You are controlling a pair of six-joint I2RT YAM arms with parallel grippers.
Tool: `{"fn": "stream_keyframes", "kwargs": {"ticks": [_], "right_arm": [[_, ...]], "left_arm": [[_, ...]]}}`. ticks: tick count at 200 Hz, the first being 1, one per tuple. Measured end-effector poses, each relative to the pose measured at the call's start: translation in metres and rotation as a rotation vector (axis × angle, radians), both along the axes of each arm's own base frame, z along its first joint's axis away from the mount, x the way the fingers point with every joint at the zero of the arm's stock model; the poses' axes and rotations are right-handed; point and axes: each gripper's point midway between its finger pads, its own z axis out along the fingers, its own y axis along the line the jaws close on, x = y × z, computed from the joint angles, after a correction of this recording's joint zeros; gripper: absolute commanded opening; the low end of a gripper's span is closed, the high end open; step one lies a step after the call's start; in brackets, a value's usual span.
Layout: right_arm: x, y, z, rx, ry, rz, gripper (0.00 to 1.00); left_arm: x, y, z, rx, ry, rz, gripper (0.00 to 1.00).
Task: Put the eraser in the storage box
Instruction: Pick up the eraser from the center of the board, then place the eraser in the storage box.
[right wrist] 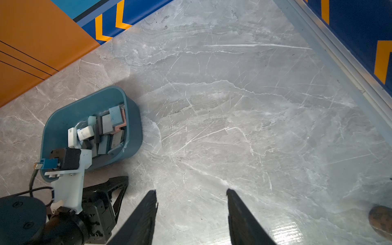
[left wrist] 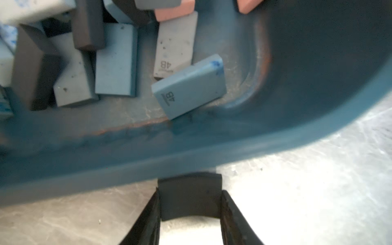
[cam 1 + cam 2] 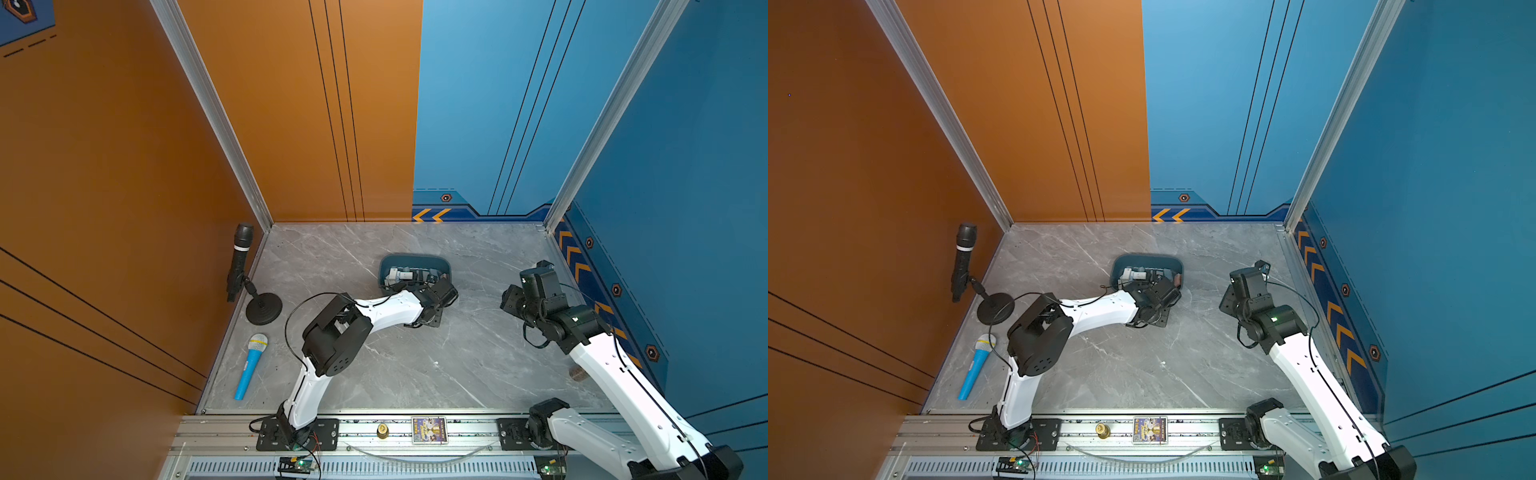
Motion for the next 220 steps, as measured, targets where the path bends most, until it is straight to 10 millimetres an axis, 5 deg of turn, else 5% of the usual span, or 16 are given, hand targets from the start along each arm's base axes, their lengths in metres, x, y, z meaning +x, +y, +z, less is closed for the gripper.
{"fn": "stream_keyframes", "kwargs": {"ticks": [85, 220], "right_arm": [[0.000, 0.001, -0.001, 0.003, 0.002, 0.003, 0.54], [-0.002, 0.005, -0.003, 0.026, 0.011, 0.015, 0.54]], "left_arm": [[-0.007, -0.003, 0.009, -0.008, -0.005, -0.014, 0.45], [-0.012, -0.004, 0.098, -0.147, -0.122, -0.030, 0.47]]}}
